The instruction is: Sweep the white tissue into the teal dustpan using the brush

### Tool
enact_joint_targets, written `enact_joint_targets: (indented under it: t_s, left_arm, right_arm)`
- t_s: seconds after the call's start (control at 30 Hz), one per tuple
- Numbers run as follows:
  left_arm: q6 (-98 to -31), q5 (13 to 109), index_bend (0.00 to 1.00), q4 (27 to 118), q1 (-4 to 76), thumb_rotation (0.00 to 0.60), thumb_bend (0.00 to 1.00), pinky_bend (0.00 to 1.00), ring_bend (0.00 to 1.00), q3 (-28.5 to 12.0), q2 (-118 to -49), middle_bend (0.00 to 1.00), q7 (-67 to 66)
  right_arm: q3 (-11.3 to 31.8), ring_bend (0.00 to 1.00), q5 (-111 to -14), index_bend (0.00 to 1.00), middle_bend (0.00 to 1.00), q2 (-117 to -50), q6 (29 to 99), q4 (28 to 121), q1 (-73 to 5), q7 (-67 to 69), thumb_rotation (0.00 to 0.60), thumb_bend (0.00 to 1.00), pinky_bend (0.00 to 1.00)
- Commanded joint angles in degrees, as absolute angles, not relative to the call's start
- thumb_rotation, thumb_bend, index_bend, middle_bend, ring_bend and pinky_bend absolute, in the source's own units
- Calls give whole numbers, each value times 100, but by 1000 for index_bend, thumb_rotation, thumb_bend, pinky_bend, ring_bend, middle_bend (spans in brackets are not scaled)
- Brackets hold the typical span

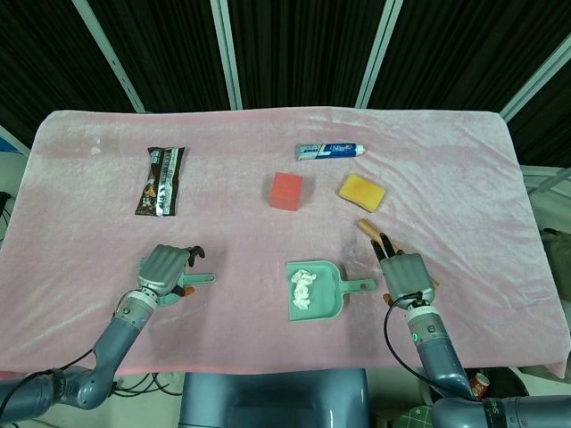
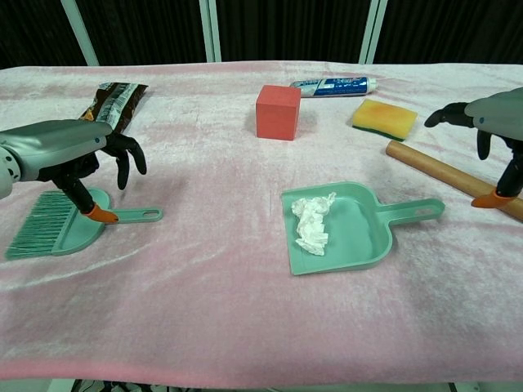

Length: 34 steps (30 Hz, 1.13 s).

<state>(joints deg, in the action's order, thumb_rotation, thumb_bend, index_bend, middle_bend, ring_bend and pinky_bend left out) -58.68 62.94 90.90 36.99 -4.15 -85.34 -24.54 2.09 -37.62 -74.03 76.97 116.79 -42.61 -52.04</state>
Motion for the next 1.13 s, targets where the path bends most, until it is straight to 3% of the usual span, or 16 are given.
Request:
enact_joint_targets:
  t_s: [0.03,0.13,0.27,0.33,0.43,0.53,0.73,0.93,1.13]
  left_arm:
    - [-6011,6411,304,9184,3644,600,36,1000,873,-421,-8476,451,-2431]
    - [-6288,6630,303,9298,3537,600,36,931,757,-423,-8366,433,-2379]
    - [-6922,7187,281,9569,3232,600,36,569,371,-301,-8004,321,-2253]
    - [-7179,7424,228,9718,3055,600,36,333,153,-203,-7785,197,-2109]
    - [-7564,7759,155,9957,2721,600,36,168,25,10,-7366,79,-1835]
    - [-7995,8078,106,10037,2359,600,36,129,0,213,-7004,14,-1529]
    - [-8855,8524,26,9849,1614,600,30,74,0,543,-6565,0,-851]
    - [-9594,8720,0,9178,1044,600,29,14,0,545,-6498,0,-467]
    - [-9754,8461,0,8834,734,600,29,11,0,399,-6447,0,-100]
  right_arm:
    - [185,335,-3838,0,0,-7313,7709,11730,-4212,-5154,600,127,632]
    - [122,331,-4021,0,0,-7156,7732,11778,-4138,-5084,600,128,622]
    - [-85,203,-4563,0,0,-6735,7797,11841,-3873,-4730,600,127,476]
    - [-211,105,-4835,0,0,-6494,7779,11865,-3699,-4436,600,123,366]
    - [-406,2,-5442,0,0,-6067,7780,11791,-3332,-3691,600,103,237]
    - [-571,0,-6240,0,0,-5756,8007,11508,-2863,-2720,600,99,221]
    - [-758,0,-7218,0,0,-5528,8598,10858,-2060,-1272,600,100,201]
    - [-647,0,-7331,0,0,-5610,9118,10444,-1427,-541,600,99,200]
    - [-370,0,-7177,0,0,-5798,9407,10069,-1046,-107,600,99,200]
